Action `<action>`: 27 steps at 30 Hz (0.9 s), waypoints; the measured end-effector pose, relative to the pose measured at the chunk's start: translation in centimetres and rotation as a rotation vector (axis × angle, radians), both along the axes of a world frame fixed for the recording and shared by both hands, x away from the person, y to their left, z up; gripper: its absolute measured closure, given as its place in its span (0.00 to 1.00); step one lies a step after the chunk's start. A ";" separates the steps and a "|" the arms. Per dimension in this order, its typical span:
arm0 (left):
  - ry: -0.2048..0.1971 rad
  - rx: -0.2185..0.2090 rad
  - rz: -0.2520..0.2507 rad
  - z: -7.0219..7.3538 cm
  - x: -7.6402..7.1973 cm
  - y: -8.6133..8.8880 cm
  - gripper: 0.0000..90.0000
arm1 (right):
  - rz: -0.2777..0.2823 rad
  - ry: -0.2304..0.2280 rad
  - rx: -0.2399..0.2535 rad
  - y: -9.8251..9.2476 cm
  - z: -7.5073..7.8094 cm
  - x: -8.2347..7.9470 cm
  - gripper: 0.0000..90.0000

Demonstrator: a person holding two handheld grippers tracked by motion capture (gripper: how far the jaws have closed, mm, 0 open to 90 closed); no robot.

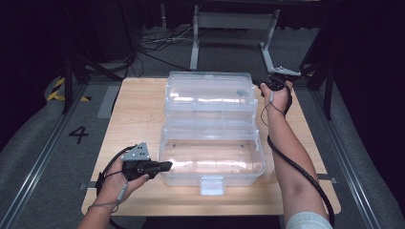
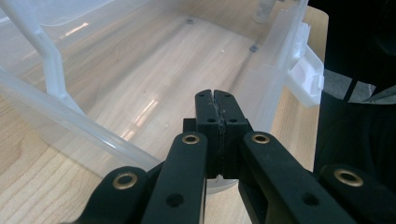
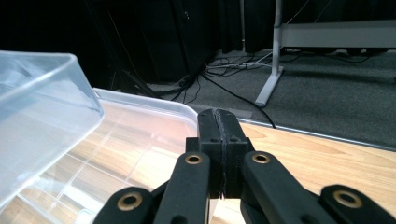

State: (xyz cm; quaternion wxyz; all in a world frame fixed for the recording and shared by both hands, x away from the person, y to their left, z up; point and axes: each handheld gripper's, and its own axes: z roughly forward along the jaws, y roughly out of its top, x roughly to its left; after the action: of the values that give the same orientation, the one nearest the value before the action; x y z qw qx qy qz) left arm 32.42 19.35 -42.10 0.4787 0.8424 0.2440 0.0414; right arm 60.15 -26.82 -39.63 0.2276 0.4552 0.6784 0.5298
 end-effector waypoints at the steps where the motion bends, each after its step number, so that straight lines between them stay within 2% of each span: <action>1: 0.000 0.001 0.000 0.0 0.0 0.0 1.00 | -0.002 -0.006 0.009 -0.2 0.2 -0.1 1.00; 4: 0.007 0.002 0.001 0.1 0.0 -0.1 0.99 | 0.003 -0.022 0.015 -0.6 1.0 -0.6 1.00; 6: -0.007 0.026 0.015 0.4 0.0 -0.1 0.96 | 0.014 -0.036 0.021 -1.0 1.9 -1.2 0.96; 9: -0.007 -0.011 0.009 0.9 0.2 -0.1 0.94 | 0.031 -0.056 0.023 -1.5 3.2 -2.2 0.92; 13: -0.012 -0.015 0.012 1.3 0.3 -0.1 0.91 | 0.065 -0.069 0.023 -2.1 4.6 -3.5 0.86; 15: -0.007 -0.042 0.007 1.8 0.4 0.0 0.89 | 0.079 -0.087 0.011 -2.6 5.4 -4.5 0.84; 20: 0.000 -0.094 0.012 3.0 0.4 0.6 0.81 | 0.125 -0.109 0.016 -3.8 6.9 -7.2 0.80; 21: 0.000 -0.094 0.012 3.0 0.4 0.6 0.80 | 0.125 -0.109 0.016 -3.8 6.9 -7.2 0.80; 22: -0.010 -0.114 0.027 3.5 0.5 0.9 0.79 | 0.142 -0.118 0.024 -4.5 7.6 -8.6 0.79; 25: -0.009 -0.117 0.040 3.7 0.5 1.3 0.78 | 0.161 -0.122 0.036 -5.4 8.2 -10.3 0.77; 27: -0.012 -0.130 0.082 4.1 0.6 2.2 0.77 | 0.174 -0.130 0.031 -6.1 8.6 -11.6 0.75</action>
State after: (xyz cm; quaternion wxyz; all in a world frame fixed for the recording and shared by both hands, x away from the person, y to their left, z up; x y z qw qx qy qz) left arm 33.04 21.57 -38.04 0.5315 0.7987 0.2777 0.0500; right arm 48.51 -32.90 -31.01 0.2172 0.3627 0.6910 0.5863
